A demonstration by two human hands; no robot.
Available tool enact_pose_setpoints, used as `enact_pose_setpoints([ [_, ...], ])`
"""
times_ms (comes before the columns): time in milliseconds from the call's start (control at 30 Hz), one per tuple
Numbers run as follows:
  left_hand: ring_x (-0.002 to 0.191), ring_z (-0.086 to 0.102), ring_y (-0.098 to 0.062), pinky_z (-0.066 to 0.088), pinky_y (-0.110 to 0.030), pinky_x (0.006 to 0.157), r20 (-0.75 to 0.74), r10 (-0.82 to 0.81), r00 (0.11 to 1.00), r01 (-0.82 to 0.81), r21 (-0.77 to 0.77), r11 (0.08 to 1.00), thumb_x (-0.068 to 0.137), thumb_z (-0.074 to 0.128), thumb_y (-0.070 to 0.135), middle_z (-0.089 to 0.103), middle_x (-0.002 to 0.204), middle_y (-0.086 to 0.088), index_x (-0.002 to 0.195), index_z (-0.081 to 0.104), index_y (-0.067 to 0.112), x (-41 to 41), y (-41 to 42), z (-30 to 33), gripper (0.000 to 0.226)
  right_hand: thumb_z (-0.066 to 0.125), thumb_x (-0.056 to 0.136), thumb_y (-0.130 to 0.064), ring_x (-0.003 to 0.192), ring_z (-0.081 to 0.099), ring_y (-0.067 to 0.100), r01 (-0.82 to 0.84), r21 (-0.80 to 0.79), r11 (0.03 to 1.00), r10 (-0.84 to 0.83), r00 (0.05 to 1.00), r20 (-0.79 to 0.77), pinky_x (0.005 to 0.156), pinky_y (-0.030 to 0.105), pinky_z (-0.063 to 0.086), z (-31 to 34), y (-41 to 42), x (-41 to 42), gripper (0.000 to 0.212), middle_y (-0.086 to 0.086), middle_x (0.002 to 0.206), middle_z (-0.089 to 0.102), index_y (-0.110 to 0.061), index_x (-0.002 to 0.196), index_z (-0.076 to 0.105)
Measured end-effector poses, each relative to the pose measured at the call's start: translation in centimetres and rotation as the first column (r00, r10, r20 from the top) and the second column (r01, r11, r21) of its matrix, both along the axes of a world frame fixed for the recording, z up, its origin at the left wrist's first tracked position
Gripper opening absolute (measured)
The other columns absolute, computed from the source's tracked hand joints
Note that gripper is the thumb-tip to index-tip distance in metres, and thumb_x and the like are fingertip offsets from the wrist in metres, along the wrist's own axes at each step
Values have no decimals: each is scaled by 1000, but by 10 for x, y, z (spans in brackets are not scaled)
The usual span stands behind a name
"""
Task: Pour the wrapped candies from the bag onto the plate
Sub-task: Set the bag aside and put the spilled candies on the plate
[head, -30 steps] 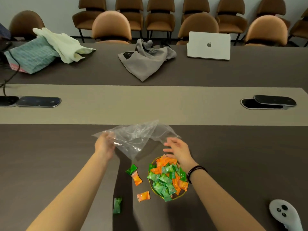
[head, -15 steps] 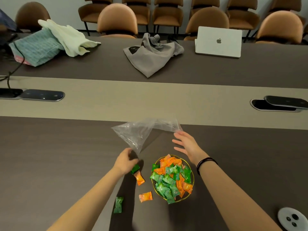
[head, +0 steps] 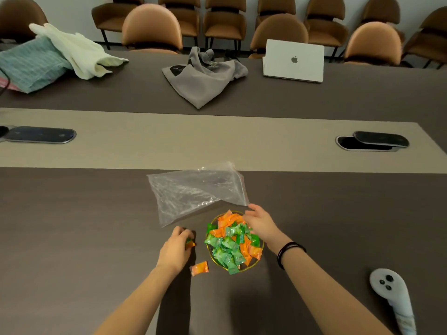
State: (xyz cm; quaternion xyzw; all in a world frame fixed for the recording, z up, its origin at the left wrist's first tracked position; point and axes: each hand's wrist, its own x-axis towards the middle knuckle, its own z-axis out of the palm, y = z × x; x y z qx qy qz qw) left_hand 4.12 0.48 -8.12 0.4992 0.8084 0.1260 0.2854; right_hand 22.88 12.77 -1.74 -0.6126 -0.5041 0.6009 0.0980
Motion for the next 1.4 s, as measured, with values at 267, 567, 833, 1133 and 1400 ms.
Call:
enact_pose_setpoints([
  [267, 80, 62, -16, 48, -25, 78, 214, 75, 974, -150, 358, 921, 82, 61, 4, 58, 87, 8, 89, 71, 15, 45, 11, 34, 17, 50, 90, -17, 122, 52, 26, 0, 36, 999, -2, 997, 75, 106, 41, 40, -5, -1, 11, 42, 11, 134, 55, -11, 132, 48],
  [567, 110, 56, -18, 48, -35, 92, 50, -315, 948, 293, 250, 923, 88, 50, 18, 55, 121, 0, 118, 57, 19, 98, 35, 28, 31, 49, 90, -15, 111, 55, 19, 64, 32, 997, -67, 995, 81, 102, 39, 44, -16, 2, 29, 34, 7, 121, 60, -11, 123, 56],
  [833, 113, 54, -25, 44, -38, 93, -84, 62, 995, -34, 303, 952, 75, 52, -1, 59, 120, -5, 118, 57, 13, 31, 25, 15, 46, 47, 91, -13, 109, 54, 18, 28, 100, 995, -45, 984, 171, 92, 28, 42, -28, 9, 40, 32, 9, 125, 60, -11, 121, 58],
  [1133, 92, 65, -19, 56, -31, 59, -354, -220, 909, 236, 2, 972, 71, 73, 16, 66, 99, 2, 98, 69, 22, 4, 11, -5, 29, 52, 87, -15, 114, 57, 26, -64, -1, 998, 62, 965, 256, 96, 38, 49, -41, 8, 37, 36, 11, 124, 61, -11, 122, 55],
  [1400, 85, 60, -23, 44, -31, 65, -30, 279, 960, -261, 264, 928, 78, 61, 17, 59, 92, 0, 88, 62, 17, 11, 15, 20, 10, 49, 83, -11, 95, 55, 19, -55, -28, 998, 61, 960, 273, 86, 34, 48, -46, 16, 37, 38, 7, 108, 63, -14, 119, 59],
])
